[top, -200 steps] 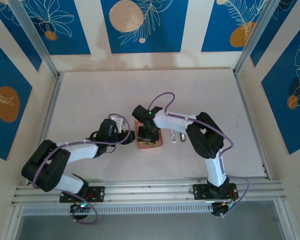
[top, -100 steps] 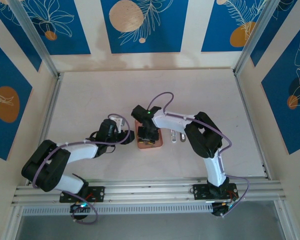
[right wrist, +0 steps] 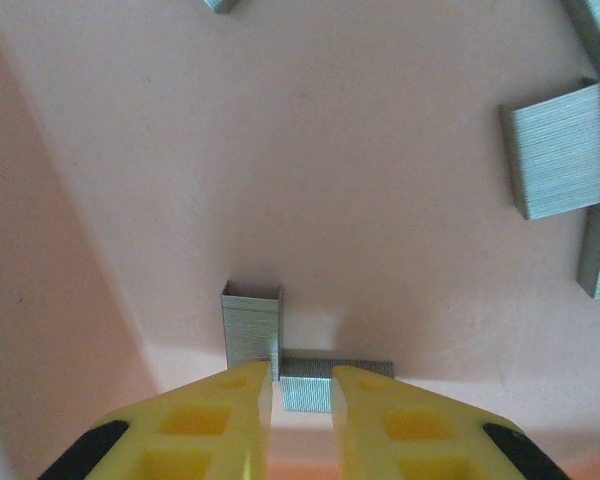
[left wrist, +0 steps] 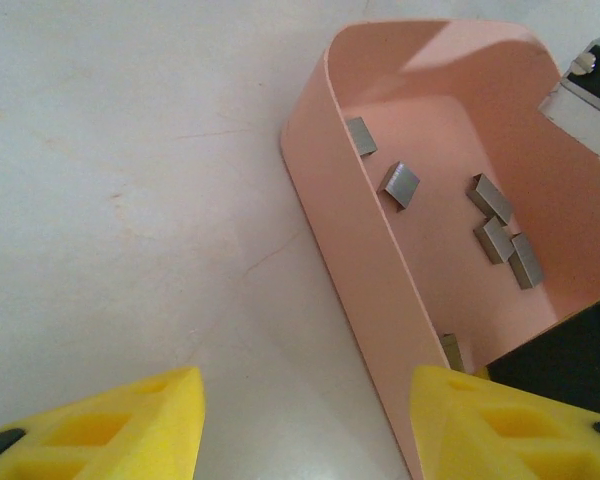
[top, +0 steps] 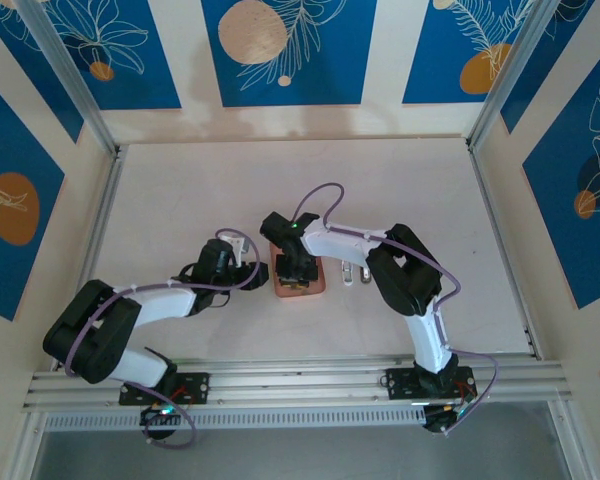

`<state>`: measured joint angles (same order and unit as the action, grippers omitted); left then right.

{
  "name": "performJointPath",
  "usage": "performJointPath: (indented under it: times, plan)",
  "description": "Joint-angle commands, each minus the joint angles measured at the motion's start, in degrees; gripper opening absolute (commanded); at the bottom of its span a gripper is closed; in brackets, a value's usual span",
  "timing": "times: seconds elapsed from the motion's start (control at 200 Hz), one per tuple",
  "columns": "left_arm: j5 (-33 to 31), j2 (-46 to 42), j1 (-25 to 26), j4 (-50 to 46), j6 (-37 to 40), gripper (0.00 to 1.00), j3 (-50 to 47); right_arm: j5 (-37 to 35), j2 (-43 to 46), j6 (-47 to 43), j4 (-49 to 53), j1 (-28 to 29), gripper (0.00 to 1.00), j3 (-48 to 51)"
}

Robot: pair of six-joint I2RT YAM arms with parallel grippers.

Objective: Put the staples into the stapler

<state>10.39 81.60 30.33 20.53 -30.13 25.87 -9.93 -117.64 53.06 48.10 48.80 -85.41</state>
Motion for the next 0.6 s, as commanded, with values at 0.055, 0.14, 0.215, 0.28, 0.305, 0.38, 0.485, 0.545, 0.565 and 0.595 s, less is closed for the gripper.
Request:
performJointPath:
  times: [0.055,0.14,0.215,0.28,0.305,0.38,0.485,0.545,0.565,0.595]
  plan:
    - [-0.94,-0.32,0.54,-0.43,-0.4,0.56,-0.38,-5.23,0.72,-2.44,-3.24,0.55,0.25,-0.05]
    - [-1.2,-0.24,0.48,-0.63,-0.61,0.56,-0.34,-5.93,2.92,-3.12,-4.64,0.75,0.27,0.85]
    - [-1.12,-0.28,0.52,-0.5,-0.73,0.56,-0.29,-6.0,4.31,-3.67,-5.8,0.8,0.3,1.61]
    - [-1.12,-0.25,0.48,-0.41,-0.98,0.56,-0.22,-5.94,4.7,-4.13,-6.25,0.8,0.32,1.65]
    - [-1.1,-0.3,0.52,-0.49,-1.01,0.56,-0.17,-5.89,4.58,-4.25,-6.3,0.78,0.32,1.5]
    - [-1.28,-0.39,0.5,-0.83,-1.29,0.56,-0.12,-5.8,3.8,-4.53,-5.94,0.78,0.33,0.9]
    - [-1.65,-0.55,0.49,-1.32,-1.38,0.56,0.1,-5.14,1.89,-4.99,-4.84,0.85,0.33,-0.45]
    - [-1.78,-0.65,0.52,-1.61,-1.41,0.56,0.13,-4.84,0.81,-5.15,-4.4,0.94,0.33,-0.98]
    - [-1.83,-0.63,0.52,-1.68,-1.34,0.56,0.15,-4.63,0.46,-5.03,-4.14,0.95,0.34,-1.16]
    - [-1.78,-0.65,0.51,-1.77,-1.33,0.56,0.15,-4.44,-0.03,-4.82,-3.76,0.96,0.34,-1.41]
